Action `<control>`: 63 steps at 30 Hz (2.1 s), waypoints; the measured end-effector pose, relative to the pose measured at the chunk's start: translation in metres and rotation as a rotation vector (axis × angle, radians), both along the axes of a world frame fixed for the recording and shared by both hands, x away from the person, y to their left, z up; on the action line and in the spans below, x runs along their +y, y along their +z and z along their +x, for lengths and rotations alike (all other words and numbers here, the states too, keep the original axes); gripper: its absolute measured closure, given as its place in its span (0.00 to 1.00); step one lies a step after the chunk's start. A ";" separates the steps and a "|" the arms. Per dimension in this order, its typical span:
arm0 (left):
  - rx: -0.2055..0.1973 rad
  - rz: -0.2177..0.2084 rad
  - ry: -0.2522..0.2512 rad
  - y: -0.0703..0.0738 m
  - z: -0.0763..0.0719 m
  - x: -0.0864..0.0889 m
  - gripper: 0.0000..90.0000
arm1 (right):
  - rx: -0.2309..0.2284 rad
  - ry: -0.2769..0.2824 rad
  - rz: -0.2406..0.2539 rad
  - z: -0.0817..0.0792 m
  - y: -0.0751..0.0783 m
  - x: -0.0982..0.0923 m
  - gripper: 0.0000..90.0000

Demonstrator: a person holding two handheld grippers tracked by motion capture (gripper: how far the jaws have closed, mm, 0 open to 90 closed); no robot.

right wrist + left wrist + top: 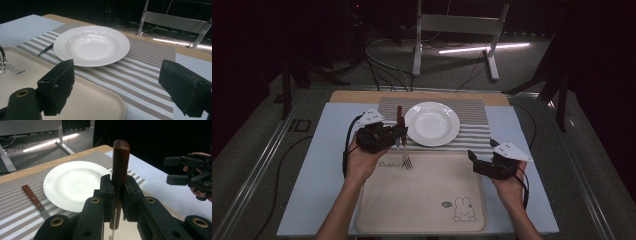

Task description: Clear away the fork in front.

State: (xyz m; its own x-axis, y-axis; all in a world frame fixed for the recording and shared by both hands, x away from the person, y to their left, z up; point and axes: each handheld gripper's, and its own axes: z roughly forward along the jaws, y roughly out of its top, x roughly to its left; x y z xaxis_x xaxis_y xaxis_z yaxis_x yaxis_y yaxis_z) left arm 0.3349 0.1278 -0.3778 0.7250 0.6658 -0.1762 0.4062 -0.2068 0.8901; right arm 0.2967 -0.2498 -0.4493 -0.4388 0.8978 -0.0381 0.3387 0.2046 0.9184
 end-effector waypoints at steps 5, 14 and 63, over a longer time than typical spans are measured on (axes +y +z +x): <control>0.009 0.009 -0.003 0.001 -0.004 0.007 0.90 | 0.001 0.004 0.000 0.000 0.000 0.000 0.15; 0.011 0.025 -0.009 0.001 -0.011 0.024 0.90 | 0.003 0.004 -0.002 0.000 0.000 0.001 0.15; 0.170 0.062 0.031 -0.043 -0.014 0.070 0.88 | 0.006 -0.007 -0.014 0.000 -0.003 0.000 0.15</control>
